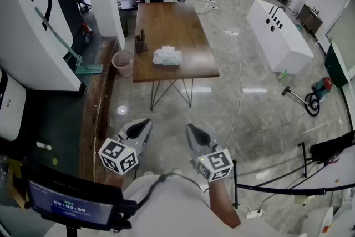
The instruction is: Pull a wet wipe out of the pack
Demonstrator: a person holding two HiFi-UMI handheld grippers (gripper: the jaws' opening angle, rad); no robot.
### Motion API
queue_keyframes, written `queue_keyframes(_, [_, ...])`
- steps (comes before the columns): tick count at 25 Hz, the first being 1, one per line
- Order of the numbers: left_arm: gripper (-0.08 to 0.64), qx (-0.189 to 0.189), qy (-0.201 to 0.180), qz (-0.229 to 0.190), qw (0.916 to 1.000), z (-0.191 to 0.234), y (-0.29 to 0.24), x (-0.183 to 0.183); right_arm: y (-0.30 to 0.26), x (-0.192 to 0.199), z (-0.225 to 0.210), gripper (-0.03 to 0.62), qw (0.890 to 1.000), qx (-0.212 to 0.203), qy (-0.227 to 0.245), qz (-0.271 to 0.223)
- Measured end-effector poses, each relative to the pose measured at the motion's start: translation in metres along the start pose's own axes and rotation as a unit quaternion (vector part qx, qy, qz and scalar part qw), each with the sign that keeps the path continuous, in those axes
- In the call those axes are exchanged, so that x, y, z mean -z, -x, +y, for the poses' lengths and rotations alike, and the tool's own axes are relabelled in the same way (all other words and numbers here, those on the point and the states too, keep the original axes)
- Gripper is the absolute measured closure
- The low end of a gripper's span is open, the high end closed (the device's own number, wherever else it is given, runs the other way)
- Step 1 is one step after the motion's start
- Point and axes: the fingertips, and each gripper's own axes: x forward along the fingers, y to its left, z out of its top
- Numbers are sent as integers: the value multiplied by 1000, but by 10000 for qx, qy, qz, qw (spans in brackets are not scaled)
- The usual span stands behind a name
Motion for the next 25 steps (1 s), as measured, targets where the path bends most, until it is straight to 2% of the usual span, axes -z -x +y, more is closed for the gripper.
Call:
queue_keyframes(13, [558,-60,-38,23,10000,0,-5,-10,6,0,-8,584,10000,19,-53,22])
queue_keyframes(25, [558,-120,-4,117,9999,-2,-12,2,13,13,-21,584,9998,-7,-178,54])
